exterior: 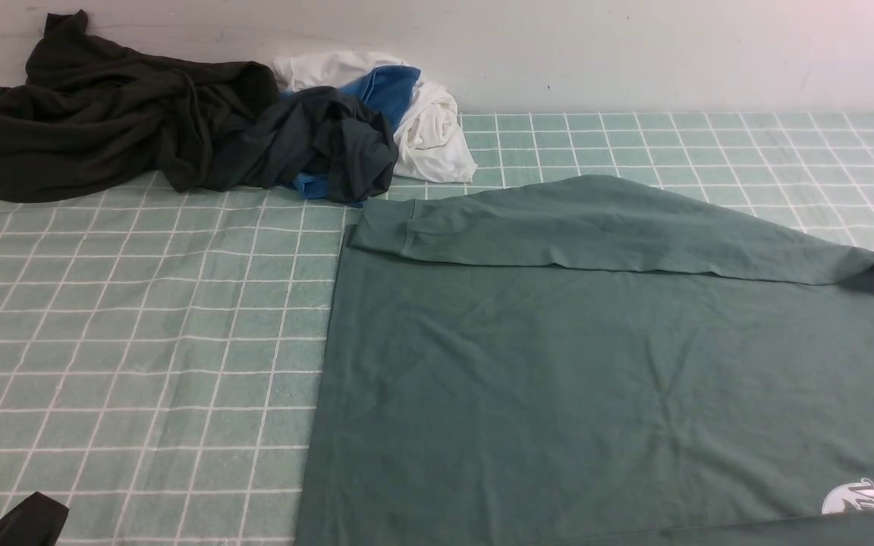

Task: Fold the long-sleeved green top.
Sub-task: Use the left arm to clamp the cuff closest to it

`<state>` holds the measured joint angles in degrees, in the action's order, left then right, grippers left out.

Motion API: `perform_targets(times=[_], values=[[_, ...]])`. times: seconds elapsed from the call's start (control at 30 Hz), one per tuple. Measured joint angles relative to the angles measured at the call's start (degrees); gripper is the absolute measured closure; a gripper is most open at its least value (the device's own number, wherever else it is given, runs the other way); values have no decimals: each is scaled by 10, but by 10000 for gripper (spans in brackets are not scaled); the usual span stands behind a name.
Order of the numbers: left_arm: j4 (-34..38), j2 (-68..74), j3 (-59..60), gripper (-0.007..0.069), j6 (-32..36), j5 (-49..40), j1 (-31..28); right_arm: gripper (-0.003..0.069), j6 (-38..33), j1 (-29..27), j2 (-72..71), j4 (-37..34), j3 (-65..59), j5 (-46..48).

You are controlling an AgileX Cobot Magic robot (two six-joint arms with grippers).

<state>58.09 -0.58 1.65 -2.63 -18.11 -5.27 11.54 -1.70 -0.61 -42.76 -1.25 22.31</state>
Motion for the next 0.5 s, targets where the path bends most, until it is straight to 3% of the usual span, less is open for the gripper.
perform_targets(times=[0.1,0.33,0.4,0.5], values=[[2,0,0,608,38,1,0,673,0,0,0,-28,0,0],[-7,7,-102,608,305,-45,0,673,-8,0,0,-30,-2,-64],[-32,42,-143,608,333,-66,0,673,-35,0,0,-22,2,-80],[-135,154,-236,608,337,-138,0,673,-115,0,7,16,52,-73]])
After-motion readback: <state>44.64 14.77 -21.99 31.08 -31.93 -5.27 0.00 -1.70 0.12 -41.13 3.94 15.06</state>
